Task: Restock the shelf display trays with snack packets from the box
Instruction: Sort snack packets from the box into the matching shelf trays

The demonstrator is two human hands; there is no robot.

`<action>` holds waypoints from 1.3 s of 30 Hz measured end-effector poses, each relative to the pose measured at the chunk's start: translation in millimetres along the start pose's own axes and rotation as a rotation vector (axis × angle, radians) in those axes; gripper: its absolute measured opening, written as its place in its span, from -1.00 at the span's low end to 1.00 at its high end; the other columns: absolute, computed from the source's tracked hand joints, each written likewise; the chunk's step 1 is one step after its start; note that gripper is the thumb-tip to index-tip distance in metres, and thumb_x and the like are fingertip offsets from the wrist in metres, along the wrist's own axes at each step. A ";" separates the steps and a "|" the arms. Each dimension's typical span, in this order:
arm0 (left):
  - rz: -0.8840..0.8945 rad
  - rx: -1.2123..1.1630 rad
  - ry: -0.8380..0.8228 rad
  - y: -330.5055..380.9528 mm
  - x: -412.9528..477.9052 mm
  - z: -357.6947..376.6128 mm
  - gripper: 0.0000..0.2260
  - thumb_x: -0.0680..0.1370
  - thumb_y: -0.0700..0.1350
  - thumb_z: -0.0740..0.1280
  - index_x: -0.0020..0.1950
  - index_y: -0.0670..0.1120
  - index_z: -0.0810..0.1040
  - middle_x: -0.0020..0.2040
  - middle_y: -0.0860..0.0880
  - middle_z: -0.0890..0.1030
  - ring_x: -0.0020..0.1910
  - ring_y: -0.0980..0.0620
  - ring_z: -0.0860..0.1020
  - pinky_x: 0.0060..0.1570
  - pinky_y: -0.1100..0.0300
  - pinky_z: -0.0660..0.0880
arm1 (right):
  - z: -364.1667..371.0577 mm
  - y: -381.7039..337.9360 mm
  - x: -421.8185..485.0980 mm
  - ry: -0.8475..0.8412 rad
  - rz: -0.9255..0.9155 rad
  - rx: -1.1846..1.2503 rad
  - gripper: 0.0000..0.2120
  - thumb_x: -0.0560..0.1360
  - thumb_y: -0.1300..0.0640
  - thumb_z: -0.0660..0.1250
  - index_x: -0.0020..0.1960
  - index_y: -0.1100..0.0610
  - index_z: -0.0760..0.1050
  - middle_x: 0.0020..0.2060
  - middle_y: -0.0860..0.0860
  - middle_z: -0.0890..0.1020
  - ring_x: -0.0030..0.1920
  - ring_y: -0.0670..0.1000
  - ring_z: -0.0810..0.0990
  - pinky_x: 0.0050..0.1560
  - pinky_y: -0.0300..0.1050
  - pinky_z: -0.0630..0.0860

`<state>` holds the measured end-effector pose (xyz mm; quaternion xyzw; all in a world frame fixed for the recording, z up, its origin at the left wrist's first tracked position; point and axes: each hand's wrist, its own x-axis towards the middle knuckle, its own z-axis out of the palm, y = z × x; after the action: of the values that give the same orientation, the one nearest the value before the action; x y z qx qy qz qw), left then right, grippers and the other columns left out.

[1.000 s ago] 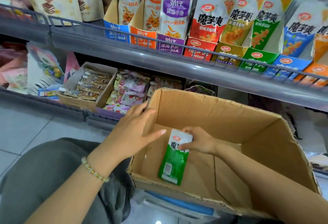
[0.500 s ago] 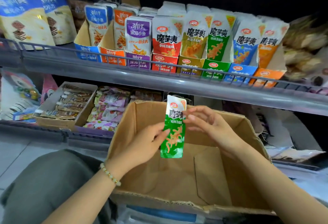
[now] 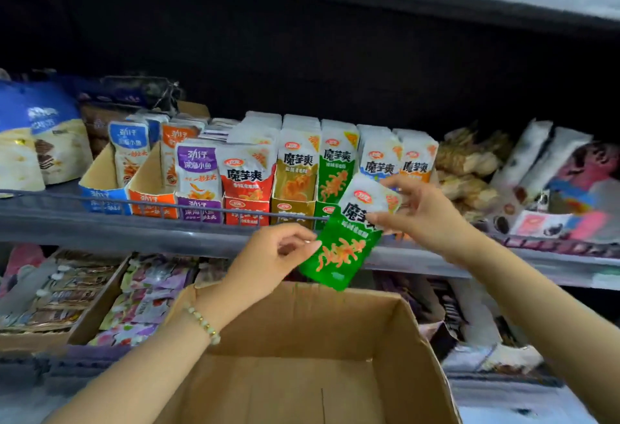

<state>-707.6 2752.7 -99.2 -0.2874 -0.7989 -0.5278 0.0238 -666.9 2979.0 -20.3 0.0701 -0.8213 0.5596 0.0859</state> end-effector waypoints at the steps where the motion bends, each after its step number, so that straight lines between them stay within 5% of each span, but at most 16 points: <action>1: 0.042 0.107 0.027 3.0 12.3 -2.8 -0.90 0.54 0.01 0.34 0.04 0.12 0.58 -0.10 0.25 0.64 -0.06 0.31 0.59 -0.04 0.37 0.51 | -11.1 -11.2 8.9 0.069 -0.045 -0.026 -0.72 0.40 0.45 0.40 0.05 0.25 0.48 -0.22 0.00 0.67 -0.35 -0.20 0.63 -0.34 -0.36 0.54; 5: 0.160 0.613 0.041 7.6 56.0 -13.1 -0.62 0.57 0.16 0.22 0.36 0.09 0.41 0.24 0.18 0.53 0.19 0.18 0.51 0.13 0.13 0.52 | -45.3 -39.2 50.7 0.280 -0.166 -0.115 -0.70 0.41 0.37 0.45 0.08 0.17 0.48 -0.18 0.01 0.64 -0.32 -0.18 0.63 -0.33 -0.30 0.58; 8: 0.151 0.783 -0.064 5.7 76.7 -13.1 -0.61 0.58 0.16 0.19 0.39 0.12 0.37 0.33 0.09 0.46 0.25 0.10 0.48 0.14 0.09 0.52 | -52.7 -45.2 85.2 0.299 -0.204 -0.258 -0.71 0.41 0.33 0.47 0.06 0.13 0.49 -0.17 0.02 0.65 -0.26 -0.04 0.64 -0.22 -0.12 0.64; 10: 0.120 0.774 -0.126 3.6 84.8 -11.9 -0.69 0.59 0.14 0.20 0.31 0.11 0.44 0.23 0.08 0.54 0.13 0.10 0.53 0.03 0.14 0.54 | -49.2 -44.4 106.3 0.283 -0.231 -0.400 -0.73 0.39 0.30 0.48 0.01 0.08 0.50 -0.20 0.02 0.65 -0.24 0.03 0.65 -0.18 -0.01 0.62; 15: 0.104 0.692 -0.172 0.6 96.2 -9.0 -0.81 0.59 0.09 0.22 0.04 0.06 0.57 -0.04 0.07 0.61 -0.13 0.10 0.55 -0.10 0.13 0.53 | -24.9 -28.8 144.2 0.189 -0.232 -0.584 -0.76 0.40 0.28 0.46 -0.07 0.03 0.47 -0.21 -0.02 0.57 -0.27 -0.02 0.54 -0.30 -0.19 0.46; 28: 0.079 0.668 -0.164 10.2 101.4 -6.1 -0.77 0.58 0.11 0.24 0.00 -0.01 0.57 -0.06 0.08 0.42 -0.26 0.22 0.36 -0.29 0.37 0.25 | -4.7 -11.9 169.4 -0.039 -0.181 -1.228 -0.59 0.45 0.03 0.44 0.23 -0.01 0.37 0.08 0.07 0.61 0.09 0.15 0.56 -0.10 -0.11 0.34; 32: 0.100 0.666 -0.092 24.8 104.9 0.0 -0.76 0.57 0.14 0.22 0.13 0.06 0.52 0.05 0.11 0.44 -0.01 0.18 0.43 0.01 0.27 0.42 | -10.6 -7.9 170.5 -0.040 -0.216 -1.152 -0.58 0.43 0.03 0.46 0.23 0.00 0.40 0.09 0.04 0.60 0.11 0.14 0.52 -0.08 -0.15 0.28; 39: 0.183 0.653 -0.195 53.0 121.6 40.9 -0.61 0.60 0.14 0.18 0.41 0.11 0.32 0.32 0.11 0.39 0.33 0.14 0.33 0.35 0.17 0.27 | -82.0 -9.2 153.3 0.060 -0.226 -0.684 -0.64 0.44 0.10 0.47 0.21 0.05 0.52 0.15 -0.03 0.58 0.16 -0.01 0.54 0.20 -0.09 0.47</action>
<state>-772.5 2855.3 -31.8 -0.3841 -0.8950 -0.2101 0.0855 -809.3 3049.0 51.2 0.1115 -0.9452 0.2413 0.1896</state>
